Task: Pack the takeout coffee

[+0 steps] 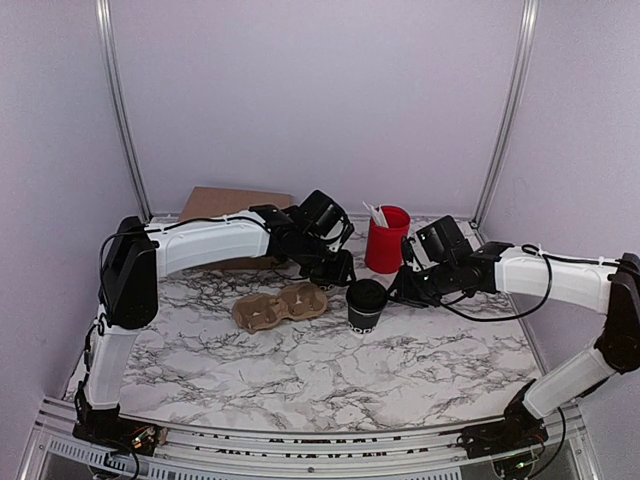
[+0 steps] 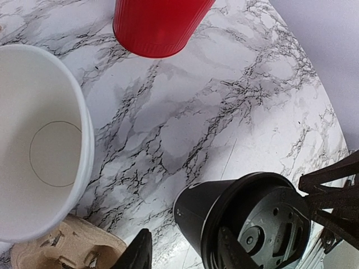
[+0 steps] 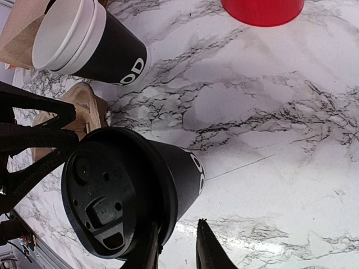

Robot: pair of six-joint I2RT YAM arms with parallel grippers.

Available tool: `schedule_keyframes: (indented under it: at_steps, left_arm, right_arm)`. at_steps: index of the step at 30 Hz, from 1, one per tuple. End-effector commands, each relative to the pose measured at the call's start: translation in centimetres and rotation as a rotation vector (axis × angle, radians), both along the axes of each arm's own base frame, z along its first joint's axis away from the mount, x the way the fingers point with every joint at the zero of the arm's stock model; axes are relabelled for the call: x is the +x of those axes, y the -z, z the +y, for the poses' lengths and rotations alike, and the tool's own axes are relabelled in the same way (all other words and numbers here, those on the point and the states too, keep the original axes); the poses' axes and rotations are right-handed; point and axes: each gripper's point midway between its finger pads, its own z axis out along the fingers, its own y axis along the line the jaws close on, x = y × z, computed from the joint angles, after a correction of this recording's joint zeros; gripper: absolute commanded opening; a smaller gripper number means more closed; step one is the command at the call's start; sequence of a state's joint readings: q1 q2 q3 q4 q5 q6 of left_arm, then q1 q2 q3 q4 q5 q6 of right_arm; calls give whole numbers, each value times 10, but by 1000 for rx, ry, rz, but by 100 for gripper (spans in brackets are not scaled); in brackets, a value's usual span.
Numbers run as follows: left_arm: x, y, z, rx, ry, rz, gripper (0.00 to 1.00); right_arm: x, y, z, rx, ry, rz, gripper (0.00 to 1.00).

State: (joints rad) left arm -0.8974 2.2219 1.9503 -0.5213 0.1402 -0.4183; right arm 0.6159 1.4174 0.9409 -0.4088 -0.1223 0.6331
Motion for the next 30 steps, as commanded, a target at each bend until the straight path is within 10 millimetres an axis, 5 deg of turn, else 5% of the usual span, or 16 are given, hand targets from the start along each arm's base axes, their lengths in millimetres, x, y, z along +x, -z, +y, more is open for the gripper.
schedule_keyframes:
  at_steps: [1,16,30]
  left_arm:
    - [-2,-13,1,-1,6,-15,41]
    - [-10,-22,22,20,-10,-26,41]
    - [-32,-17,27,12,36,21,41]
  right_arm:
    - [3,-21,5,26,5,-39,24]
    - [18,-40,-1,12,27,-101,24]
    - [30,-28,-2,40,-62,-62,23]
